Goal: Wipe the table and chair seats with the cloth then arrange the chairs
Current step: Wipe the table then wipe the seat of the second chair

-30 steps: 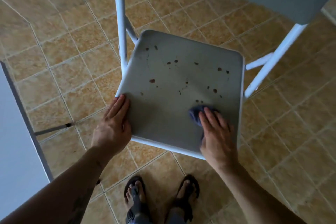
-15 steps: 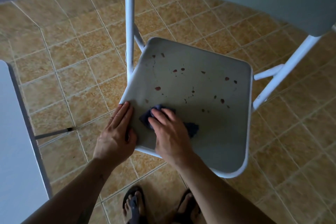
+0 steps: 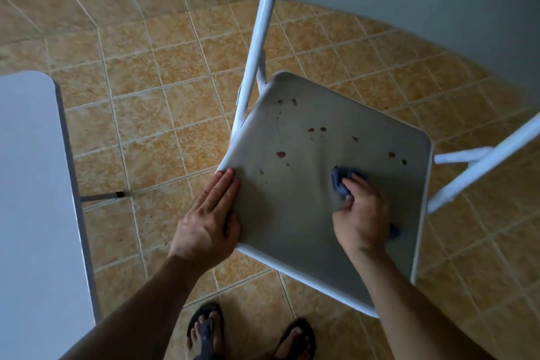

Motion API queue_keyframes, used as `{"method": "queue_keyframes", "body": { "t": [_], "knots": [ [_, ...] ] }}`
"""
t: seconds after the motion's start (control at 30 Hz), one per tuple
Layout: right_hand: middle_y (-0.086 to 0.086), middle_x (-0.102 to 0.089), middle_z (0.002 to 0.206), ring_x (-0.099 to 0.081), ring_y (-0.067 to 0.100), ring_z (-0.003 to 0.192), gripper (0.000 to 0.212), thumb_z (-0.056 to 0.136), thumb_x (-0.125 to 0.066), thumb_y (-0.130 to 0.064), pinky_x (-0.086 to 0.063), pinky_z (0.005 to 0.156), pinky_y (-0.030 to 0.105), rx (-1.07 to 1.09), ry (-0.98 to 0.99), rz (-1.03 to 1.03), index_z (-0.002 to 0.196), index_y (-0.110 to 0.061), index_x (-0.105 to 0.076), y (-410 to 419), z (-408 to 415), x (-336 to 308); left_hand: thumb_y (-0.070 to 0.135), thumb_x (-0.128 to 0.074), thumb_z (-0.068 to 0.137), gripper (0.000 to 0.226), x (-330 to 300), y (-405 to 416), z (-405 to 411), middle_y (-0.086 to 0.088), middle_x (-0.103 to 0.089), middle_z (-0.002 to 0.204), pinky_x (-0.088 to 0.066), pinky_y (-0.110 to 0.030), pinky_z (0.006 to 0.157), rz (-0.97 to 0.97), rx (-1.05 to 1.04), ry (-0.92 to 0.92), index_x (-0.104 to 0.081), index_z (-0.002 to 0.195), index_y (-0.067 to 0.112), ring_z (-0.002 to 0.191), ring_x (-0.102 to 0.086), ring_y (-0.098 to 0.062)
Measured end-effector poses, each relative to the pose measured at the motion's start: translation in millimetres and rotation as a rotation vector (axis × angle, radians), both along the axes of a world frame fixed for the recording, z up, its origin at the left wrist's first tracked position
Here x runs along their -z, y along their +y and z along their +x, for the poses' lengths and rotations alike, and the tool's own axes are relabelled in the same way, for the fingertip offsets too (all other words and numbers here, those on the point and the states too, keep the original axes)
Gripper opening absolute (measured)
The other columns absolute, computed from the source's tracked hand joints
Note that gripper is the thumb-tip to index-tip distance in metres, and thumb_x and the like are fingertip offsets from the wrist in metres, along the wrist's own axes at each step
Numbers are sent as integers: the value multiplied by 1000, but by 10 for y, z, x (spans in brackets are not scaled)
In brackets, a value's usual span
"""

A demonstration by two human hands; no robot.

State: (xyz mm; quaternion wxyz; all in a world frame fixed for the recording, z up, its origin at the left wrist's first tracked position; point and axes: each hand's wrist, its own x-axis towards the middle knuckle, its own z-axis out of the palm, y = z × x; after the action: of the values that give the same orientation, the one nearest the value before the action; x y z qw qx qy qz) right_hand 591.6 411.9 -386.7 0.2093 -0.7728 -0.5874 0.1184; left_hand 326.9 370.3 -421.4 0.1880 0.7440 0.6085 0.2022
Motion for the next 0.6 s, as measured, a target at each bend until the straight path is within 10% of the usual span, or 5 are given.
{"method": "queue_keyframes", "body": {
  "t": [0.3, 0.6],
  "knots": [
    [12, -67, 121, -56, 33, 110, 38, 74, -48, -1, -41, 103, 33, -729, -64, 92, 103, -4, -71, 417, -991, 54, 17, -48, 88, 62, 8, 10, 4, -16, -31, 157, -33, -50, 115, 23, 44, -2, -36, 146, -2, 149, -21, -27],
    [14, -64, 128, -58, 38, 117, 50, 66, -61, 10, -42, 103, 40, -3, -99, -98, 113, -2, -70, 469, 664, 29, 28, -51, 74, 68, -279, 237, 51, -5, -46, 149, -19, -66, 113, 1, -9, 209, -49, 140, 13, 139, -39, -25]
  ]
}}
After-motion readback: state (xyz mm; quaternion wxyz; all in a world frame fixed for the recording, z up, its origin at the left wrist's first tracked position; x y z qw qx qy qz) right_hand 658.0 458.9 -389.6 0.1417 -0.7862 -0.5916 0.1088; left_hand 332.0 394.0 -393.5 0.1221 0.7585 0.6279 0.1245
